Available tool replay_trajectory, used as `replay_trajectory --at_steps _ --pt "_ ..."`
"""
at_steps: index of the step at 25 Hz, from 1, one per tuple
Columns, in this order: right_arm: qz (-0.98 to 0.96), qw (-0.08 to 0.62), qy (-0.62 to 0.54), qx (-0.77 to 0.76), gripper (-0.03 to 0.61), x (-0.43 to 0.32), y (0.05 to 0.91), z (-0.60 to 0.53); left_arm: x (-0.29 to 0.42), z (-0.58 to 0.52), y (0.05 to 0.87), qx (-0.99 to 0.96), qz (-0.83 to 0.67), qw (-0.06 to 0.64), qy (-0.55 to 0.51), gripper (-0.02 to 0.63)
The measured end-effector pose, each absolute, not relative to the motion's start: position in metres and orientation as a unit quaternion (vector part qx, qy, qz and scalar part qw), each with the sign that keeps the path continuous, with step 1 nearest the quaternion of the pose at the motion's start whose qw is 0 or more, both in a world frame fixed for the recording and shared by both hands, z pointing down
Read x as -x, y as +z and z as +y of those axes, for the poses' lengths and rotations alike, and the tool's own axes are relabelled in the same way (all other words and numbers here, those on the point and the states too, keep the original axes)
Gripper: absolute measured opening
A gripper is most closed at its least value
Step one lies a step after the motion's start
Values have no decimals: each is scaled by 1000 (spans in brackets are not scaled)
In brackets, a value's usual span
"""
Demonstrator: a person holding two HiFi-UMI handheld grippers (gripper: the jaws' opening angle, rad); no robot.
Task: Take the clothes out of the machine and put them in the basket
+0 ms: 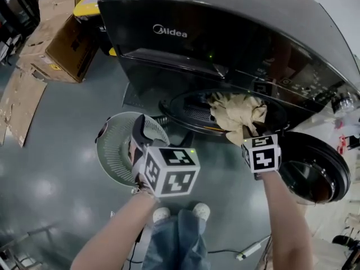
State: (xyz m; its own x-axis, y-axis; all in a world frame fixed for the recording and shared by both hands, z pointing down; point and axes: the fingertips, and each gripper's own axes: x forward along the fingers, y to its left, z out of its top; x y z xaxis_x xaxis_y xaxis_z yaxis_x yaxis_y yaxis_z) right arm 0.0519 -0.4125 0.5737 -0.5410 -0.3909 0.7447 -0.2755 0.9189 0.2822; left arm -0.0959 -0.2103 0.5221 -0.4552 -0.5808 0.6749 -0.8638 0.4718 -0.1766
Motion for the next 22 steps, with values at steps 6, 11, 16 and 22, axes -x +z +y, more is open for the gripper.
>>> replay_trajectory --at_steps 6,11,16,22 --pt "-885 424 -41 -186 71 -60 545 -391 87 -203 504 -446 -810 272 268 566" --pt "-892 414 -28 -179 69 -70 515 -373 90 -192 489 -437 -816 279 255 566" --pt "-900 400 -1 -175 69 -79 490 -357 92 -180 472 -428 -823 284 242 566" --pt "-911 381 14 -156 68 -77 464 -333 94 -165 451 -427 -828 246 268 566"
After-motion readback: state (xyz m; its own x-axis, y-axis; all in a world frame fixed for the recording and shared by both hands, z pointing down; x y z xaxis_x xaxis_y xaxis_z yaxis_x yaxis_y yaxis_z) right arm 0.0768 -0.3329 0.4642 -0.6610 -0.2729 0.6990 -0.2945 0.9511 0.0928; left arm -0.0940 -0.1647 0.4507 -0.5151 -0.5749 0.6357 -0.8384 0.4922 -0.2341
